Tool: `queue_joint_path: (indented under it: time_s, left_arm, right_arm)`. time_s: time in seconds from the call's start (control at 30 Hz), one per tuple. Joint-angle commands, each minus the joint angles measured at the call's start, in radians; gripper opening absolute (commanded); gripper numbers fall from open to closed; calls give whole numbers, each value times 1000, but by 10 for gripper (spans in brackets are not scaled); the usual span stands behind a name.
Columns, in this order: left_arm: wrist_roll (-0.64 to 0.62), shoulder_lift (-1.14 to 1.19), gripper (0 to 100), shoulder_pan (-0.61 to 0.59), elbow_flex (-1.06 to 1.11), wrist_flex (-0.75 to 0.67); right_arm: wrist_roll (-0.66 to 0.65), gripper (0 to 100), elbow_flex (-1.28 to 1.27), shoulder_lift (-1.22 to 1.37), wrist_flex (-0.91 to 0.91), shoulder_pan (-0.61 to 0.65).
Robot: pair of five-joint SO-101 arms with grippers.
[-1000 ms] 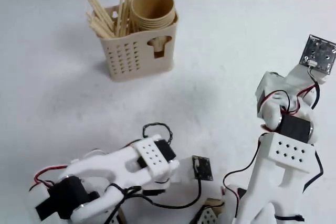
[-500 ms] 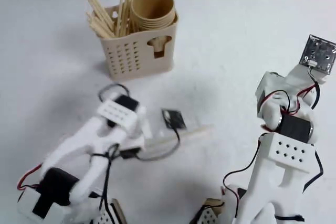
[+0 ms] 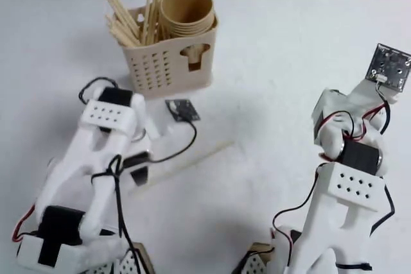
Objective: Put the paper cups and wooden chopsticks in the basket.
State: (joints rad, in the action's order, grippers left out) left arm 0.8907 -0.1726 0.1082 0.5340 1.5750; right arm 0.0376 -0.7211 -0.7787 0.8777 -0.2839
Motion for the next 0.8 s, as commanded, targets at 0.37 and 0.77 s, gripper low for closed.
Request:
queue_joint_path:
  time_s: [0.37, 0.77]
  left_arm:
    - [-371, 139, 196, 341, -143, -373]
    - [-414, 662, 190, 366, -575, -259]
  right_arm:
    - [-9, 18, -38, -27, -77, -44]
    - [-9, 18, -40, -25, -82, -48]
